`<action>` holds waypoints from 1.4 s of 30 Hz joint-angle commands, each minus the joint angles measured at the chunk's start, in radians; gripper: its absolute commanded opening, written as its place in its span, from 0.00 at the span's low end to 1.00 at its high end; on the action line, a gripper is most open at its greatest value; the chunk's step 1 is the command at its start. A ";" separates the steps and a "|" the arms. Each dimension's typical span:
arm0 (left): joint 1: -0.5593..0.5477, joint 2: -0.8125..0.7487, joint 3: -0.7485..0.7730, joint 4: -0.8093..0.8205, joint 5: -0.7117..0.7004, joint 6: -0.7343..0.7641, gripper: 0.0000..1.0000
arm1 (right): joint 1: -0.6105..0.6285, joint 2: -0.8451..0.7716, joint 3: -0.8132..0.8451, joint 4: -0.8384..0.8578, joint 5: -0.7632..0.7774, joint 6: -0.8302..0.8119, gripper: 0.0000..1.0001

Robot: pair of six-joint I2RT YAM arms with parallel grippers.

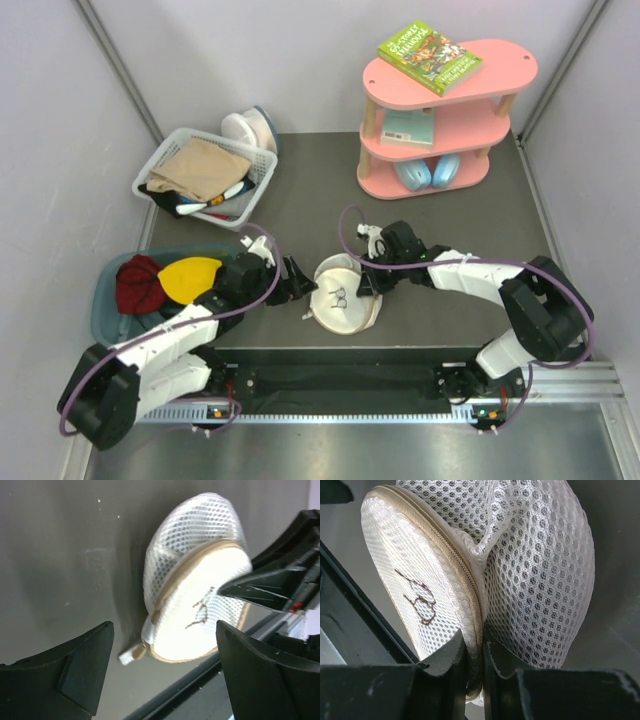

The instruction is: Unzip the laundry bag and remove the bra

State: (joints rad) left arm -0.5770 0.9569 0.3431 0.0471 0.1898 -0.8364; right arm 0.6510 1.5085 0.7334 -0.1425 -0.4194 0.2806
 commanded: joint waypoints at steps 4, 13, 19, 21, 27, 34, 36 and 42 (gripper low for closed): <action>-0.003 0.196 0.086 0.163 0.039 0.123 0.78 | -0.014 -0.008 0.029 -0.023 -0.030 -0.109 0.15; -0.006 0.319 0.097 0.303 0.169 0.149 0.55 | -0.021 0.027 0.119 -0.081 -0.067 -0.201 0.11; -0.020 0.326 0.094 0.312 0.246 0.152 0.07 | -0.053 0.117 0.269 -0.106 -0.056 -0.245 0.08; -0.023 0.297 0.093 0.291 0.246 0.145 0.01 | -0.063 0.148 0.319 -0.121 -0.055 -0.256 0.08; -0.023 0.197 0.099 0.248 0.267 0.117 0.00 | -0.073 0.291 0.538 -0.155 -0.042 -0.261 0.06; -0.024 0.111 0.210 0.019 0.079 0.053 0.00 | -0.074 0.221 0.633 -0.160 0.137 -0.160 0.46; -0.023 0.097 0.261 -0.074 -0.022 0.020 0.00 | -0.076 0.170 0.636 -0.183 0.261 -0.137 0.55; -0.021 0.103 0.385 -0.193 -0.159 -0.030 0.00 | -0.076 -0.152 0.533 -0.174 0.470 -0.038 0.62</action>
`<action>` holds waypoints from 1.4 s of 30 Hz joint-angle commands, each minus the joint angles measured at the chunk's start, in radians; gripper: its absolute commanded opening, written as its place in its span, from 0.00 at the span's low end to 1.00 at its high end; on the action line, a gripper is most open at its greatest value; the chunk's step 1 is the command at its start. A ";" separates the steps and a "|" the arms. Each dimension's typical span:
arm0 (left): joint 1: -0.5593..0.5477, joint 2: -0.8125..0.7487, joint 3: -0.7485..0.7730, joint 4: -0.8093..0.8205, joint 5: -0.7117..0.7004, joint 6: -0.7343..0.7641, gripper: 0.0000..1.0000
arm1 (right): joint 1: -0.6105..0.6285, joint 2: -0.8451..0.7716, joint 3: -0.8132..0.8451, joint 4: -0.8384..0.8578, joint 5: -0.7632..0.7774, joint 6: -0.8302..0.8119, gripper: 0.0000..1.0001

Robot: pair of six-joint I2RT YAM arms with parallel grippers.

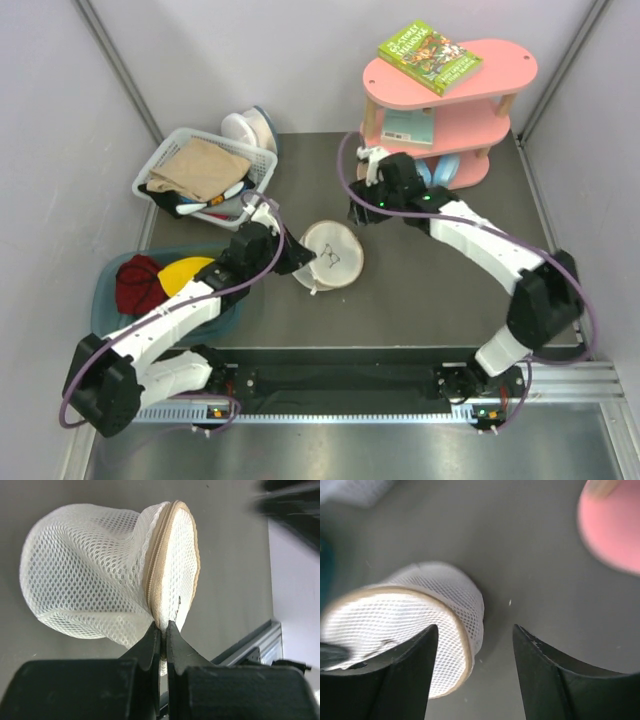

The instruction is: Unzip the laundry bag and remove the bra

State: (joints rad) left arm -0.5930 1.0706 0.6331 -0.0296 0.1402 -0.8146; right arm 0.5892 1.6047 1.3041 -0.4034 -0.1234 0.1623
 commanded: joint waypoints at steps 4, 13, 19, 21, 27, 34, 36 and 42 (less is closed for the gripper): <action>-0.004 0.025 0.148 -0.161 -0.186 -0.112 0.00 | 0.012 -0.396 -0.164 0.153 0.064 0.208 0.62; -0.005 0.109 0.214 -0.112 -0.228 -0.238 0.00 | 0.277 -0.433 -0.354 0.279 0.041 0.450 0.59; 0.005 0.133 0.204 -0.059 -0.212 -0.265 0.00 | 0.357 -0.352 -0.422 0.434 -0.007 0.577 0.55; 0.013 0.140 0.197 -0.044 -0.192 -0.273 0.00 | 0.377 -0.307 -0.410 0.440 -0.001 0.588 0.55; 0.019 0.144 0.165 0.003 -0.149 -0.317 0.00 | 0.383 -0.249 -0.394 0.417 0.070 0.606 0.50; 0.019 0.135 0.136 0.022 -0.145 -0.331 0.00 | 0.385 -0.232 -0.382 0.339 0.166 0.603 0.48; 0.018 0.135 0.132 0.022 -0.146 -0.336 0.00 | 0.386 -0.226 -0.384 0.350 0.176 0.599 0.48; 0.019 0.143 0.137 0.022 -0.091 -0.336 0.00 | 0.385 -0.204 -0.367 0.354 0.228 0.595 0.47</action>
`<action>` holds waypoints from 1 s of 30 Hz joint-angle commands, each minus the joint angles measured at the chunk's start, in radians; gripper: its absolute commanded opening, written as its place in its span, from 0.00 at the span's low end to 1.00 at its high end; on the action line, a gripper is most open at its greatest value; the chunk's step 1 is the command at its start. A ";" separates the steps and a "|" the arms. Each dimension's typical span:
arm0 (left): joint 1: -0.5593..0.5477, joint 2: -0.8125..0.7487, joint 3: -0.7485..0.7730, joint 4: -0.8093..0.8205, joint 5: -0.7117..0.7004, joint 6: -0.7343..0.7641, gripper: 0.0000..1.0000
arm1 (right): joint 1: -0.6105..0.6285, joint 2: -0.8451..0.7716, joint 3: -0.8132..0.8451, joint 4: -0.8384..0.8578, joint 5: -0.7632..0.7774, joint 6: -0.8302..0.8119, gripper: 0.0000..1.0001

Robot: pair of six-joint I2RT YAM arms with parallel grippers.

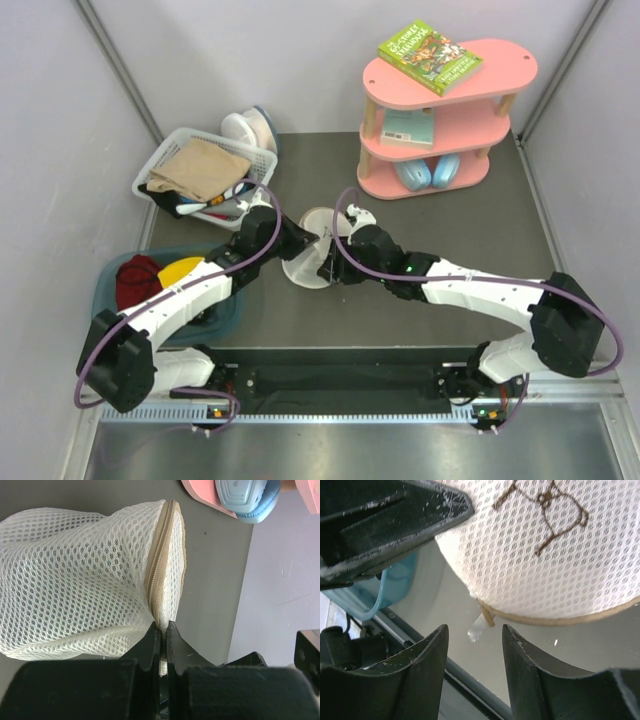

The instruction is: Unzip the laundry bag and remove the bra

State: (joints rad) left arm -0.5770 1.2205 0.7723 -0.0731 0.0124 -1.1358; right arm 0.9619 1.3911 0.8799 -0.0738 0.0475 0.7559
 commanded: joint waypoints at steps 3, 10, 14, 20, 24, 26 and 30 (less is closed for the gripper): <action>0.003 -0.010 -0.005 0.064 0.049 -0.018 0.00 | 0.012 0.020 0.067 0.023 0.077 -0.006 0.43; 0.003 -0.009 -0.008 0.093 0.064 -0.018 0.00 | 0.012 0.034 0.091 0.013 0.113 -0.023 0.35; 0.003 -0.009 -0.011 0.096 0.069 -0.018 0.00 | 0.012 0.034 0.087 0.011 0.129 -0.029 0.24; 0.003 -0.006 -0.019 0.099 0.066 -0.012 0.00 | 0.012 0.022 0.082 -0.004 0.158 -0.053 0.00; 0.005 -0.006 -0.021 0.102 0.057 -0.004 0.00 | 0.012 0.019 0.082 -0.023 0.161 -0.066 0.00; 0.008 -0.006 -0.021 0.101 0.054 -0.001 0.00 | 0.012 0.019 0.077 -0.034 0.160 -0.066 0.00; 0.023 -0.010 -0.021 0.102 0.049 0.005 0.00 | 0.011 0.005 0.051 -0.046 0.163 -0.058 0.00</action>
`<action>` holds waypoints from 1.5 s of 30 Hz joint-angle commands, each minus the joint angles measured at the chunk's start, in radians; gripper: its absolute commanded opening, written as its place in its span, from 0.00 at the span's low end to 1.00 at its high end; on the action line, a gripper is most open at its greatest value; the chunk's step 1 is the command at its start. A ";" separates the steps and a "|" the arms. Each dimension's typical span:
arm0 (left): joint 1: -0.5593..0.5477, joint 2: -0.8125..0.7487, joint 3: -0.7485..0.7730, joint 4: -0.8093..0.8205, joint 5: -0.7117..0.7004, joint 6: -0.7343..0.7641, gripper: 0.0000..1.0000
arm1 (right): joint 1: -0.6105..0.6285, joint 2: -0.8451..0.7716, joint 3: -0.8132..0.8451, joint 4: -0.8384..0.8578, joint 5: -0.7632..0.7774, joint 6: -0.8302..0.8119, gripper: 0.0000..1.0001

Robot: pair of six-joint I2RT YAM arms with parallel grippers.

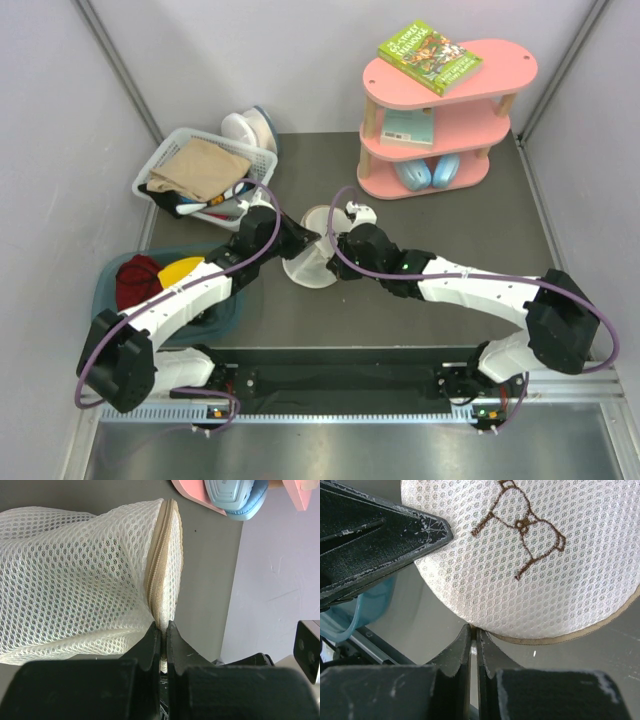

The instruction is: Unzip the laundry bag and remove the bra

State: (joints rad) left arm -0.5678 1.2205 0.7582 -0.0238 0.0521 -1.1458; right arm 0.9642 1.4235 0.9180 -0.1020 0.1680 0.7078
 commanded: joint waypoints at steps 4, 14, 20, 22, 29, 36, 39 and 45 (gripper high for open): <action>0.029 -0.019 -0.010 0.051 -0.001 0.021 0.00 | 0.010 -0.060 -0.017 -0.038 0.060 0.002 0.00; 0.054 -0.024 -0.005 0.051 -0.003 0.029 0.00 | -0.001 -0.133 -0.099 -0.091 0.097 0.022 0.00; 0.060 -0.016 0.000 0.058 0.006 0.035 0.00 | -0.019 -0.166 -0.131 -0.087 0.097 0.028 0.00; 0.060 -0.015 0.001 0.056 0.015 0.038 0.00 | -0.022 -0.169 -0.134 -0.084 0.097 0.027 0.00; 0.060 0.004 0.009 0.056 0.037 0.057 0.00 | -0.025 -0.164 -0.137 -0.068 0.085 0.021 0.00; 0.060 0.065 0.050 0.067 0.087 0.141 0.00 | -0.027 -0.178 -0.134 -0.059 0.065 -0.002 0.00; 0.062 0.120 0.093 0.068 0.116 0.221 0.00 | -0.022 -0.184 -0.139 -0.028 0.033 -0.013 0.00; 0.062 0.175 0.086 0.094 0.204 0.271 0.47 | 0.007 -0.155 -0.149 0.071 -0.013 0.015 0.00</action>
State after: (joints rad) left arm -0.5114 1.3857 0.8299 0.0055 0.1833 -0.9279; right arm 0.9512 1.2751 0.7700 -0.1410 0.2016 0.7109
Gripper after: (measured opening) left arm 0.311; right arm 0.019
